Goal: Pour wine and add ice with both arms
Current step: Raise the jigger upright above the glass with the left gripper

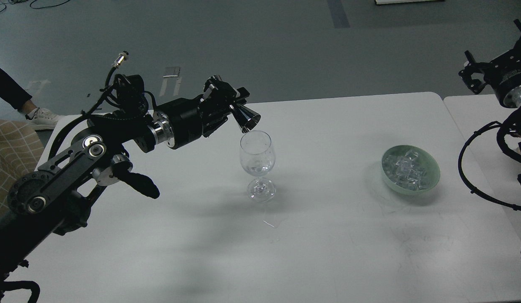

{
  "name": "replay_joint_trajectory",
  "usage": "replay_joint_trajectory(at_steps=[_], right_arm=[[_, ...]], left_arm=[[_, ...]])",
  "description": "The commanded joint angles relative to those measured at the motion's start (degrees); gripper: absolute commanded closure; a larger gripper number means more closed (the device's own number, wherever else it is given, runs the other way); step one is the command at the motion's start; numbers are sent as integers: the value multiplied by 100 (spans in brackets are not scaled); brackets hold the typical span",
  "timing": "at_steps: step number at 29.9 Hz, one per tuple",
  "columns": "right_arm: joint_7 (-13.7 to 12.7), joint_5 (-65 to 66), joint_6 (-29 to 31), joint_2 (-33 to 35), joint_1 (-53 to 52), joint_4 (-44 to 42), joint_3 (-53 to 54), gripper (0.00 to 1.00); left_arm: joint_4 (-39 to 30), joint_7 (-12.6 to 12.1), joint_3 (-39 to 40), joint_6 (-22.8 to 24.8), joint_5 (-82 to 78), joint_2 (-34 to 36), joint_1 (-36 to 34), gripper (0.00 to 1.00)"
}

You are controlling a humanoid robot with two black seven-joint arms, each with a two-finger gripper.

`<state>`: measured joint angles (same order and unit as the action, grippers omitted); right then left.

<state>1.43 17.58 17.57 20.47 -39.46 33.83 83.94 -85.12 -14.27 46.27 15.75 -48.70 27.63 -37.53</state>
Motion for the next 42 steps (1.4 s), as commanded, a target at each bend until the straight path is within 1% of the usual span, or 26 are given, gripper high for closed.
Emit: replay_joint_trajectory(at_steps=[1, 18, 25, 32, 38, 42], right_arm=[[-2, 0, 0, 9, -1, 1, 0, 0], [-2, 0, 9, 18, -18, 1, 0, 0], [-11, 0, 18, 18, -9, 1, 0, 0], [-11, 0, 18, 36, -9, 9, 0, 0], [-11, 0, 18, 36, -18, 9, 0, 0], [-11, 0, 18, 36, -18, 18, 0, 0]], left_arm=[[-58, -23, -4, -1, -43, 6, -9, 100], [-190, 12, -4, -1, -1010, -65, 9, 100], [-453, 21, -13, -1, -1467, -56, 62, 100], [-576, 29, -13, -1, -2064, -65, 61, 100], [-620, 29, -13, -45, -2118, -56, 62, 100], [-629, -14, 66, -54, -2030, -38, 62, 100]])
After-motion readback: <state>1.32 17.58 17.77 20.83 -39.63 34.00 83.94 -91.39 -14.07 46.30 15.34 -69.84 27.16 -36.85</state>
